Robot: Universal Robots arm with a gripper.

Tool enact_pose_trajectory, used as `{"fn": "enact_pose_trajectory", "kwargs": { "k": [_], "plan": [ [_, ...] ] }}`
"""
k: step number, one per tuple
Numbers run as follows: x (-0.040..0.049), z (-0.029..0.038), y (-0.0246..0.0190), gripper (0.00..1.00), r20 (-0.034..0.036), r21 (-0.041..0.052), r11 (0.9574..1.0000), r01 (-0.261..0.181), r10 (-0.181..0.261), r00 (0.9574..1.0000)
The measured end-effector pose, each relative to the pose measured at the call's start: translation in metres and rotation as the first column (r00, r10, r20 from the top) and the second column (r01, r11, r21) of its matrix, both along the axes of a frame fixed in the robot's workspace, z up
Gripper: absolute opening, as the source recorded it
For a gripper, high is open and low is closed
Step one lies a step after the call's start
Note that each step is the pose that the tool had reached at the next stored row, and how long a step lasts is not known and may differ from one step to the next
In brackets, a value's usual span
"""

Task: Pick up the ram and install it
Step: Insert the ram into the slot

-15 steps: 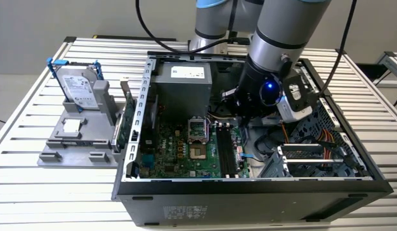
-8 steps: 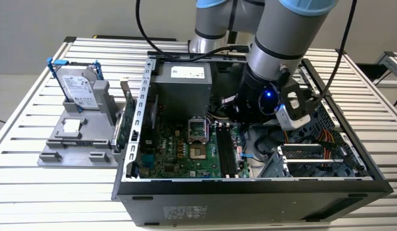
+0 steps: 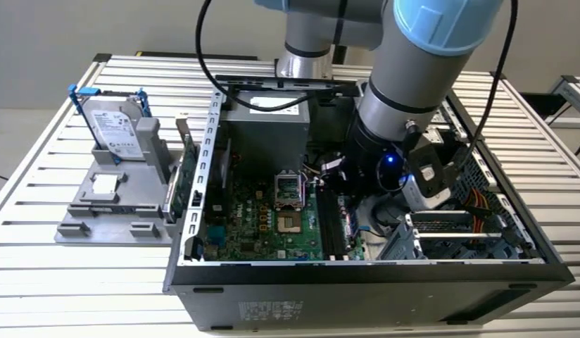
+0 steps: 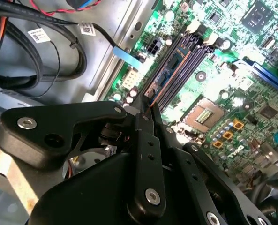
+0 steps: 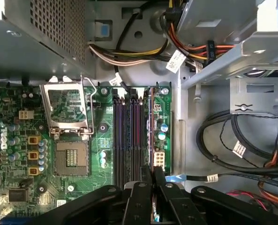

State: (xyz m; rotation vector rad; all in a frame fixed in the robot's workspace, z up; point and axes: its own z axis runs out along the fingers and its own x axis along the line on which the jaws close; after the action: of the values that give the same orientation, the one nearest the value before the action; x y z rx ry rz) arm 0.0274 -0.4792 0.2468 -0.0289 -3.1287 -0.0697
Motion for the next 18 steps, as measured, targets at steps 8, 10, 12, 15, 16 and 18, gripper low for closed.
{"fn": "enact_pose_trajectory", "kwargs": {
  "k": [8, 10, 12, 15, 16, 18],
  "plan": [
    [-0.0002, -0.0113, -0.0011, 0.0, -0.0013, 0.0002, 1.0, -0.007, 0.007, 1.0],
    [-0.0003, -0.013, -0.0014, 0.0, -0.0015, 0.0001, 1.0, -0.009, 0.009, 1.0],
    [-0.0005, -0.015, -0.0017, 0.0, -0.0018, 0.0001, 0.9999, -0.011, 0.011, 0.9999],
    [-0.0007, -0.0181, -0.0022, 0.0, -0.0023, 0.0001, 0.9999, -0.014, 0.014, 0.9999],
    [-0.0009, -0.0188, -0.0024, 0.0, -0.0024, 0.0, 0.9999, -0.015, 0.015, 0.9999],
    [-0.0013, -0.0198, -0.0026, 0.0, -0.0027, 0.0001, 0.9999, -0.015, 0.015, 0.9999]
  ]
}}
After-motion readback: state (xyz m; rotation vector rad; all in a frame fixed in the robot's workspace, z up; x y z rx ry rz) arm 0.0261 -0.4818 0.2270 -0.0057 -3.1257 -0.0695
